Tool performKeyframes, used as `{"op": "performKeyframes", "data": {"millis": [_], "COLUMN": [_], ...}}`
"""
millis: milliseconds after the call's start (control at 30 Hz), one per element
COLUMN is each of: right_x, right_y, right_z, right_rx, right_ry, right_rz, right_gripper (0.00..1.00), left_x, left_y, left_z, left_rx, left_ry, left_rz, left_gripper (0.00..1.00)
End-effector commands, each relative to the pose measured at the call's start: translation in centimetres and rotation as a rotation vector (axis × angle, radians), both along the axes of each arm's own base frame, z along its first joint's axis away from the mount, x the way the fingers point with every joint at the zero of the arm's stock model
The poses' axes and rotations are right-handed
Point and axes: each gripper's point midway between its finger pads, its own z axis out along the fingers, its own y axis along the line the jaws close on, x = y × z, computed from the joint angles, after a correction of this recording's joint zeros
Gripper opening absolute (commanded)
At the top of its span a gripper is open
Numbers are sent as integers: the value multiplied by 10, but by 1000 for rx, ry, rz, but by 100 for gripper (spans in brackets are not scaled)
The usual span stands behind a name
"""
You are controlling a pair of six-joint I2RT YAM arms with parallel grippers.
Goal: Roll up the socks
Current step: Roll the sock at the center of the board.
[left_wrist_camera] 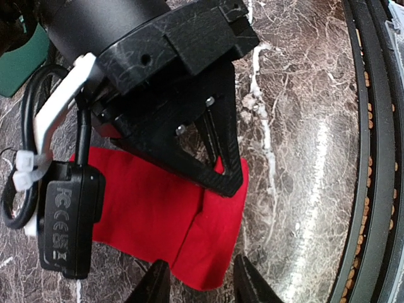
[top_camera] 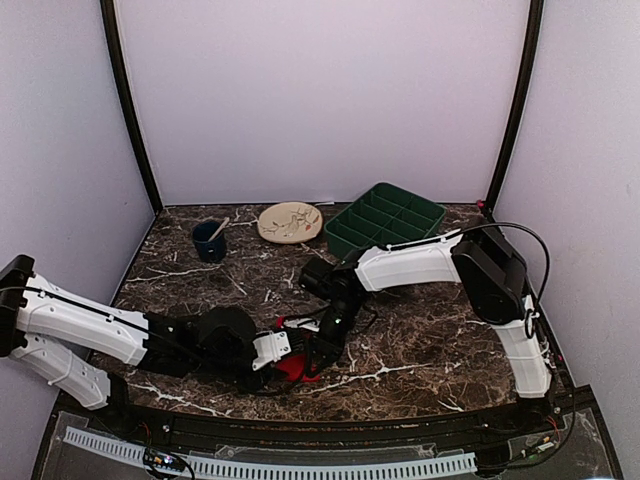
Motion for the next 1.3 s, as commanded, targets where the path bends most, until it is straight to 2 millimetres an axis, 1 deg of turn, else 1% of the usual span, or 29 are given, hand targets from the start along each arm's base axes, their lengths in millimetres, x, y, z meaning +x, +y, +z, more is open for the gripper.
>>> {"op": "performKeyframes", "data": {"millis": [0,100,233,600,733,933,1000,1133,1267], "right_x": [-2,-2,-2,-4,-4,-3,-3,-2,-1], "right_y": [2,1,1,0,-1,0,-1,-1,-2], "right_z": [1,0,1,1,0,0,0,0,0], "right_rx": [2,0,1,4,4,3,1,0,-2], "right_ry": [30,33,34,43,45,44,43,40,37], "right_rz": [6,8,9,12,13,12,11,9,2], "right_gripper": [2,2,2,2,2,2,2,3,4], "left_x": [0,1,-6,4,1,-3,-5,-7,-8], "left_y": [-7,-9,-11,-12,-15,-16,-17,-17,-16], "left_z": [1,-5,-17,-28,-34,-36,-37,-41,-42], "left_rx": [28,49,86,137,155,156,161,172,167], "left_ry": [-4,9,61,40,60,93,119,149,184], "left_rz": [-26,-23,-43,-11,-32,-48,-51,-48,-51], "left_gripper": [38,40,41,41,40,33,27,19,8]}}
